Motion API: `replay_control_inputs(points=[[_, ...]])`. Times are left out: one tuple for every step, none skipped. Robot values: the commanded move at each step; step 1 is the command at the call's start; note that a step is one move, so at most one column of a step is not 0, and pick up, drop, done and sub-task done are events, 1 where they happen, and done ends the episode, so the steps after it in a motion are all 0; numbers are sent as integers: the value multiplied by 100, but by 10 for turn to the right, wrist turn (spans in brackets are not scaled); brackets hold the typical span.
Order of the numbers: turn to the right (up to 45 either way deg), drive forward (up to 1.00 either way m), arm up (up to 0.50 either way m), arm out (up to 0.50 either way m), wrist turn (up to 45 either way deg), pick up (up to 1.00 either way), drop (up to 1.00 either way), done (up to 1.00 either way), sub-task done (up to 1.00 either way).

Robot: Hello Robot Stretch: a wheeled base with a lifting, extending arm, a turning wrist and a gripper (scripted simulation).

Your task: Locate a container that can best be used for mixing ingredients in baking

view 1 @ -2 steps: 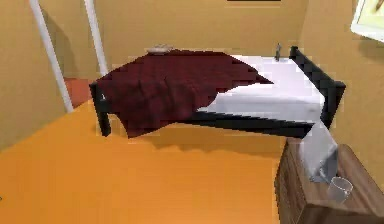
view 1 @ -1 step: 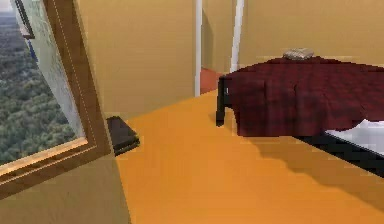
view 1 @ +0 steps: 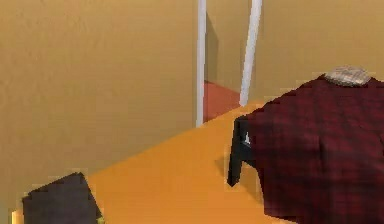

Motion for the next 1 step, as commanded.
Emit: replay_control_inputs(points=[[0,100,0,0,0,0,0,0,0]])
